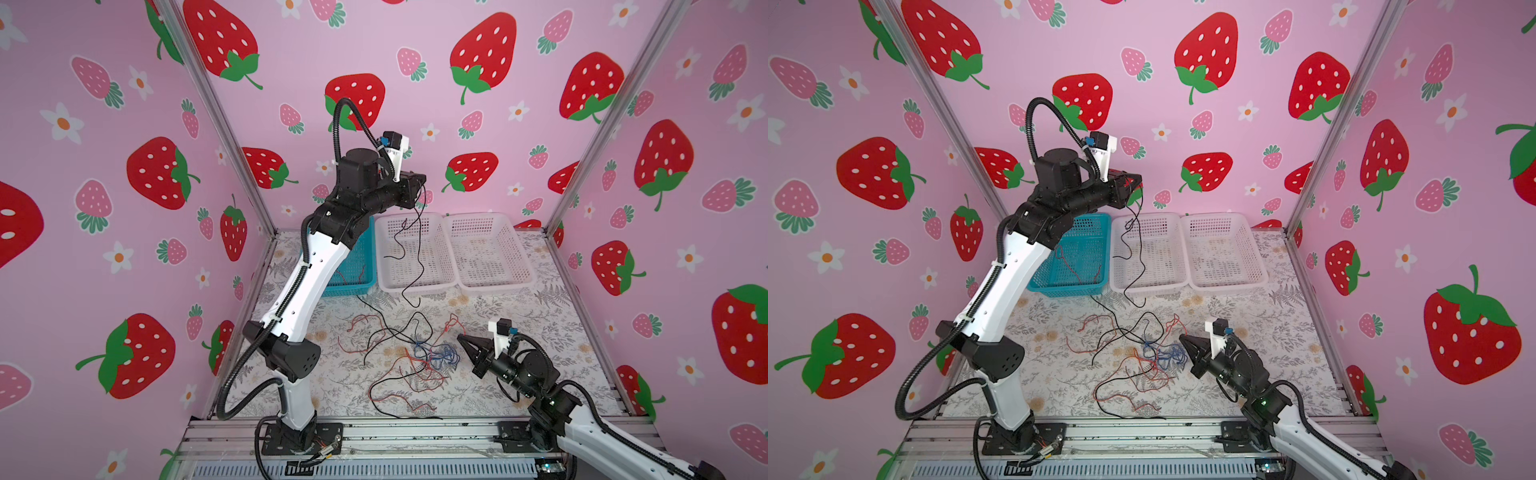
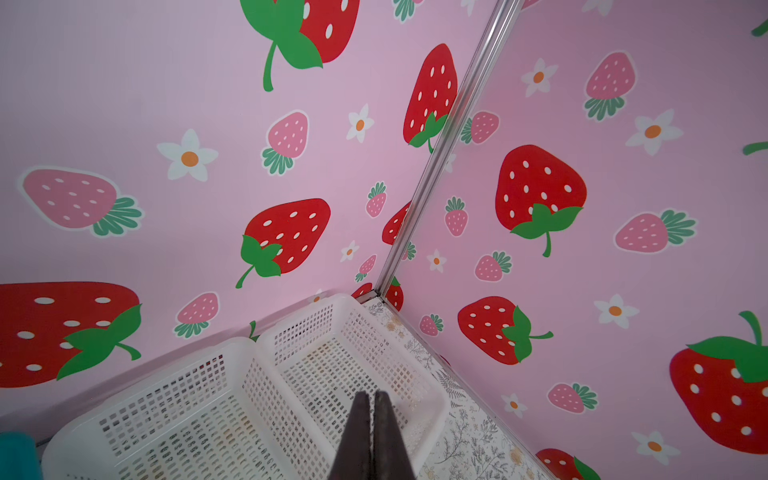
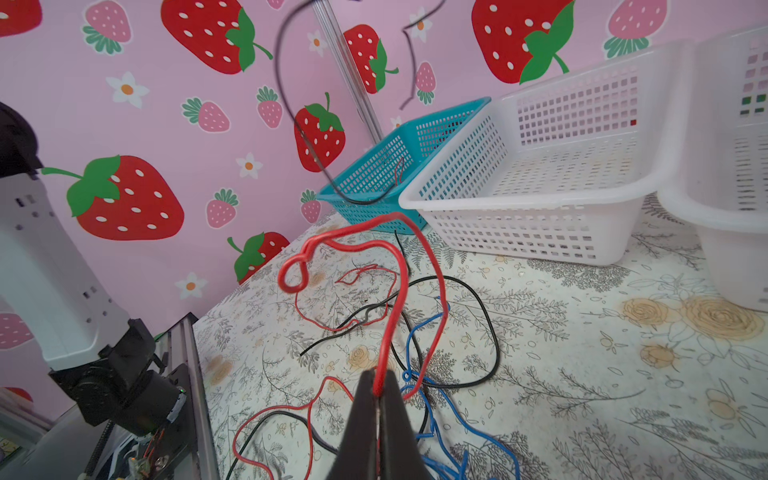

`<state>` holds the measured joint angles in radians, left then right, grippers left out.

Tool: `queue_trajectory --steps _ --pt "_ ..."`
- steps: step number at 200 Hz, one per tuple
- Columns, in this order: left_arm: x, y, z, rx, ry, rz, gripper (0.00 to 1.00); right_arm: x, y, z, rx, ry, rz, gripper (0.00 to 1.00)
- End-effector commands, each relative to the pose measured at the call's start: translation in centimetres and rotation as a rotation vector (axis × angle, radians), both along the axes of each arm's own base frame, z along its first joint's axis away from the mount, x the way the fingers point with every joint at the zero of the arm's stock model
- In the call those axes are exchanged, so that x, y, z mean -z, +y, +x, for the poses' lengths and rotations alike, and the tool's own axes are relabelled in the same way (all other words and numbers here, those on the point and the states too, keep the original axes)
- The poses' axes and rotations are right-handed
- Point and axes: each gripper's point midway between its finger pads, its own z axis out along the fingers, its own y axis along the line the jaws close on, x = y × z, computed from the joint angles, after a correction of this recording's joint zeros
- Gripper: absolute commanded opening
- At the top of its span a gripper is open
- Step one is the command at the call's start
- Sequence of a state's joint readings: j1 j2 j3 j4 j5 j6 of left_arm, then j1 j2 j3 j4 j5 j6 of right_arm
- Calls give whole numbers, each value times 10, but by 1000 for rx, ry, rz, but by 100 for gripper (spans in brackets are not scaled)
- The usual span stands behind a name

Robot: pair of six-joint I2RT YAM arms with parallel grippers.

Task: Untangle the cables
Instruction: 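Swing the black cable over the white basket with the left gripper and release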

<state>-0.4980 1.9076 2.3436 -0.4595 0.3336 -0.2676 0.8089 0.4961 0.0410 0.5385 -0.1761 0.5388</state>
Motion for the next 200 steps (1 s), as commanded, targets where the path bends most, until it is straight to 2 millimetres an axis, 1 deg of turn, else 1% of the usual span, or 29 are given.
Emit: queue_trajectory --steps 1,9,32,52,63,77,79,82,104,127,141,163,182,200 --pt "-13 -9 12 21 -54 -50 0 -15 -2 -6 -16 -57 47 0" --pt "-1 -13 21 20 -34 -40 0 -18 -3 -6 -14 -66 55 0" --pt "36 -25 38 37 37 -12 0 -30 -4 -8 -18 -96 72 0" --pt "67 -33 45 53 98 21 3 -44 -6 -8 -12 -115 81 0" --pt "84 -35 50 52 123 40 5 -55 -6 -10 -18 -135 83 0" --pt "103 -36 55 47 150 66 5 -68 -9 -9 -2 -158 80 0" --pt "105 -36 56 47 153 70 8 -71 -9 -9 2 -163 79 0" --pt "110 -37 56 46 160 75 10 -73 -10 -9 7 -170 76 0" --pt "134 -41 61 61 205 92 15 -98 -20 -4 73 -213 53 0" --pt "148 -48 63 83 240 88 21 -125 -24 -5 89 -267 60 0" --pt "155 -51 63 102 263 79 27 -136 -25 -2 107 -279 60 0" --pt "161 -57 57 142 287 87 35 -149 -25 0 118 -303 72 0" --pt "159 -54 50 150 292 110 42 -158 -20 1 107 -314 66 0" --pt "150 -45 40 142 280 127 48 -165 -15 2 90 -323 59 0"
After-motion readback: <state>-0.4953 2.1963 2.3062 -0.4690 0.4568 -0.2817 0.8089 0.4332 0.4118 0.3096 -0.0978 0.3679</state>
